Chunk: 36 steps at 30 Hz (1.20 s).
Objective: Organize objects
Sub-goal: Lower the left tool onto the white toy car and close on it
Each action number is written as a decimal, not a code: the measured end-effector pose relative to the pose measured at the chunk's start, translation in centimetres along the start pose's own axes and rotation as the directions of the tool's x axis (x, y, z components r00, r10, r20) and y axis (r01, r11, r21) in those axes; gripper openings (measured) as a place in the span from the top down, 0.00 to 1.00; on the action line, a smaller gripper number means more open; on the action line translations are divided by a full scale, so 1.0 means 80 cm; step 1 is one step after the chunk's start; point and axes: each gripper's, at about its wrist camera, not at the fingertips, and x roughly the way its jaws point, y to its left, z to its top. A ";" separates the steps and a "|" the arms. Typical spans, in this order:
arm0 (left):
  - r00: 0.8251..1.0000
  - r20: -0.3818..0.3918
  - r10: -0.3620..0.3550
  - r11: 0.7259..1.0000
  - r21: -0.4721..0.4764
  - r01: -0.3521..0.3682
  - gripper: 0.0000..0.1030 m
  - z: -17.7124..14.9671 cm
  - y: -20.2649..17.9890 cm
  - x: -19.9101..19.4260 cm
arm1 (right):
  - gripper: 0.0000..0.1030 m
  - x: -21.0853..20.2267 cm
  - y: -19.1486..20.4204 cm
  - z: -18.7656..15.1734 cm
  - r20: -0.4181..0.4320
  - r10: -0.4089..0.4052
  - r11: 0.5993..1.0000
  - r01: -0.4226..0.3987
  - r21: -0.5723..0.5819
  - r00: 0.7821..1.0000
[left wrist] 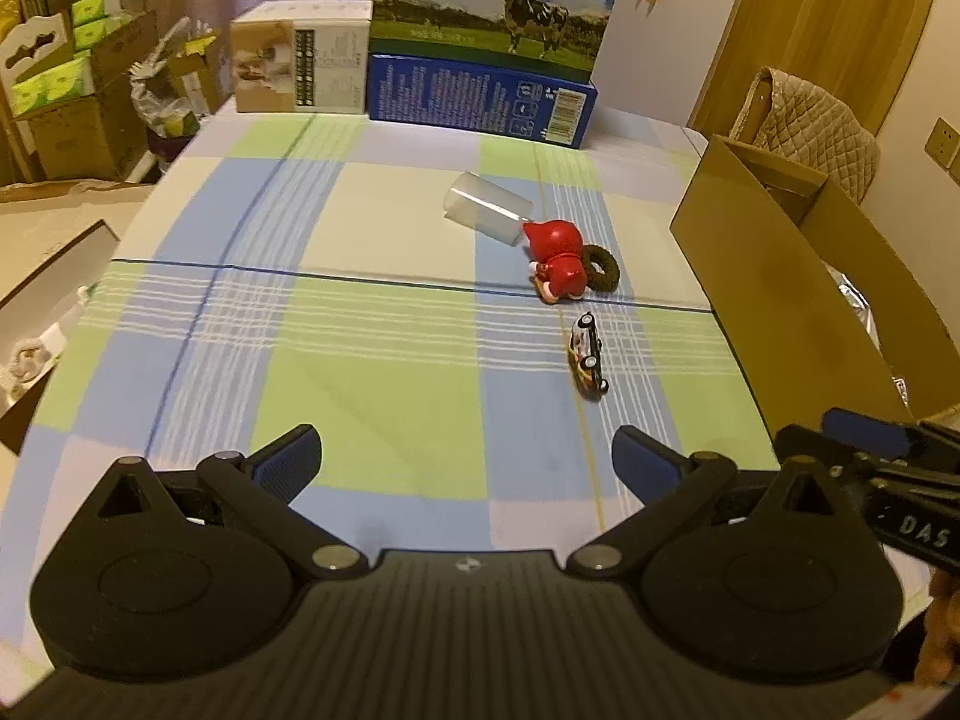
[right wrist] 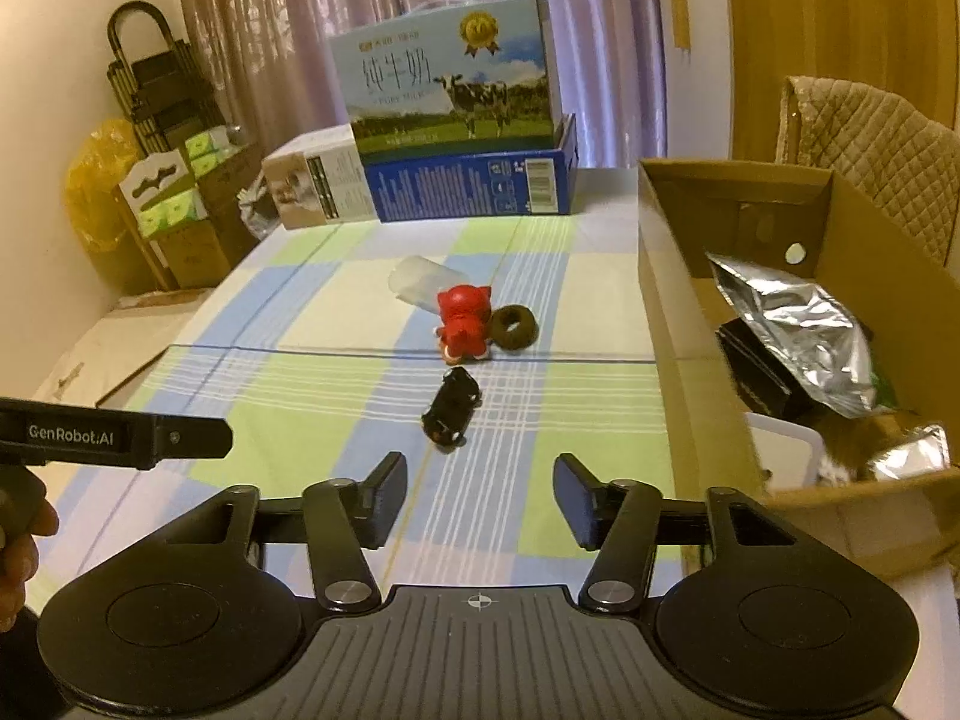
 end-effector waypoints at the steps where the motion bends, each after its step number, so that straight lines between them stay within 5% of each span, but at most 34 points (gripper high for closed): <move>1: 1.000 -0.004 -0.007 1.000 0.002 0.007 0.02 0.002 0.000 0.008 | 0.58 0.009 0.000 0.001 -0.006 -0.003 1.000 0.003 -0.005 1.000; 16: 0.991 -0.036 -0.132 0.990 0.046 0.134 0.20 0.038 -0.025 0.111 | 0.67 0.089 -0.025 0.004 -0.064 -0.046 0.999 0.045 -0.018 0.997; 36: 0.961 -0.173 -0.214 0.953 0.178 0.244 0.81 0.057 -0.071 0.204 | 0.67 0.128 -0.037 0.005 -0.099 -0.090 0.996 0.088 -0.018 0.991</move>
